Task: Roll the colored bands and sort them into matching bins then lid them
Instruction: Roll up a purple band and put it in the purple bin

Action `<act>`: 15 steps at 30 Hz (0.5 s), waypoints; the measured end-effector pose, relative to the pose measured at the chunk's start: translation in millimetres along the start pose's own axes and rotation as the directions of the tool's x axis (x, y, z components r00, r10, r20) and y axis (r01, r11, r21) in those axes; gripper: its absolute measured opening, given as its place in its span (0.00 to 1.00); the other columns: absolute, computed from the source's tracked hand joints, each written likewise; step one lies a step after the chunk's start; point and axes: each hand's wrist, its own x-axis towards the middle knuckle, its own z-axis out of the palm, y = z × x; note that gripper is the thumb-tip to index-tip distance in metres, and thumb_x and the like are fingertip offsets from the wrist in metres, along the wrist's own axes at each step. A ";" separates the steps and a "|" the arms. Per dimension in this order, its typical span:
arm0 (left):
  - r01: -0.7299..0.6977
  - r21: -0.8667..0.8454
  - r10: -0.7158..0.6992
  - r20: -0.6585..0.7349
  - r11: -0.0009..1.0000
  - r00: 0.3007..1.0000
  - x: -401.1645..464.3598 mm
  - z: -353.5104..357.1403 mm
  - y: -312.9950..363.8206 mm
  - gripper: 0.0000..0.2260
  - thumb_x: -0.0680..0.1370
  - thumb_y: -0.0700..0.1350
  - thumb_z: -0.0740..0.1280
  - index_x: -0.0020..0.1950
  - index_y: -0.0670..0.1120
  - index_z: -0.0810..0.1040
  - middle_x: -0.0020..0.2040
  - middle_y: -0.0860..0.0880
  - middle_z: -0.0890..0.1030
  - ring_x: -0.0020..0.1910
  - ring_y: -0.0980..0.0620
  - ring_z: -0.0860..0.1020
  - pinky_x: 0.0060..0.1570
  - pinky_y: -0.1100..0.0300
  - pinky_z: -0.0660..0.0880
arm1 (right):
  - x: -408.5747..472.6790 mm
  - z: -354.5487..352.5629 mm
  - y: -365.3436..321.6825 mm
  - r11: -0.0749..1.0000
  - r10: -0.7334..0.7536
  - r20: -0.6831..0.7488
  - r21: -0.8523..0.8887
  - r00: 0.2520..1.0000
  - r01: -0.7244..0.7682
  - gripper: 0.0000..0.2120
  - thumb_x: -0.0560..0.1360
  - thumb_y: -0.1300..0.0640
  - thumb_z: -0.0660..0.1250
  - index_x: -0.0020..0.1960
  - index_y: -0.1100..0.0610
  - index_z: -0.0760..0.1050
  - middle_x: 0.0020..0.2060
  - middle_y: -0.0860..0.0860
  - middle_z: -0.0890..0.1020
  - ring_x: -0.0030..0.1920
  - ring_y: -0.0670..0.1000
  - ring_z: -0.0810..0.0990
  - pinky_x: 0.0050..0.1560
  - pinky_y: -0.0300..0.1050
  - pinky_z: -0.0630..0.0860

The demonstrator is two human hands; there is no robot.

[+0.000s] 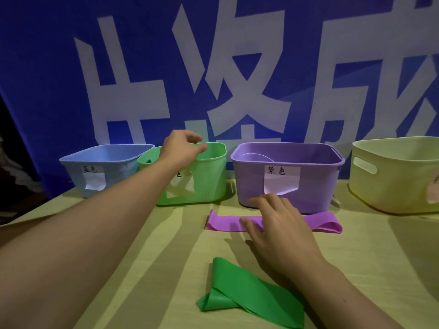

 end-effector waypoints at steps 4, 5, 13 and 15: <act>-0.052 -0.119 0.042 -0.090 0.992 0.995 -35.6 5.1 10.5 0.09 0.80 0.50 0.72 0.59 0.50 0.84 0.52 0.56 0.83 0.51 0.58 0.80 0.57 0.55 0.77 | 1.1 -0.8 5.3 0.999 0.041 0.013 0.002 0.999 -0.041 0.23 0.82 0.37 0.57 0.71 0.47 0.69 0.66 0.46 0.73 0.64 0.50 0.72 0.61 0.47 0.72; -0.051 -0.146 0.039 -0.086 0.988 0.996 -46.6 8.9 10.2 0.07 0.80 0.49 0.72 0.57 0.51 0.84 0.49 0.58 0.83 0.49 0.60 0.80 0.56 0.56 0.77 | 1.6 -0.6 7.7 0.999 0.054 0.017 0.004 0.998 -0.054 0.23 0.82 0.37 0.57 0.71 0.48 0.70 0.66 0.46 0.74 0.63 0.50 0.72 0.61 0.47 0.73; 0.259 0.131 -0.275 0.124 0.957 0.954 -117.4 61.9 -27.3 0.17 0.76 0.61 0.72 0.42 0.47 0.81 0.38 0.51 0.83 0.40 0.47 0.82 0.45 0.56 0.75 | 1.3 2.9 14.0 0.996 0.086 0.022 0.017 0.996 -0.087 0.23 0.82 0.38 0.59 0.71 0.49 0.71 0.65 0.48 0.75 0.63 0.51 0.73 0.61 0.50 0.75; 0.279 0.203 -0.308 0.134 0.939 0.942 -120.1 65.7 -32.2 0.24 0.74 0.64 0.72 0.41 0.42 0.84 0.33 0.47 0.81 0.41 0.43 0.84 0.38 0.56 0.70 | 1.3 3.4 13.1 0.997 0.076 0.019 0.017 0.997 -0.077 0.23 0.82 0.38 0.59 0.72 0.49 0.71 0.65 0.48 0.76 0.63 0.51 0.73 0.61 0.49 0.75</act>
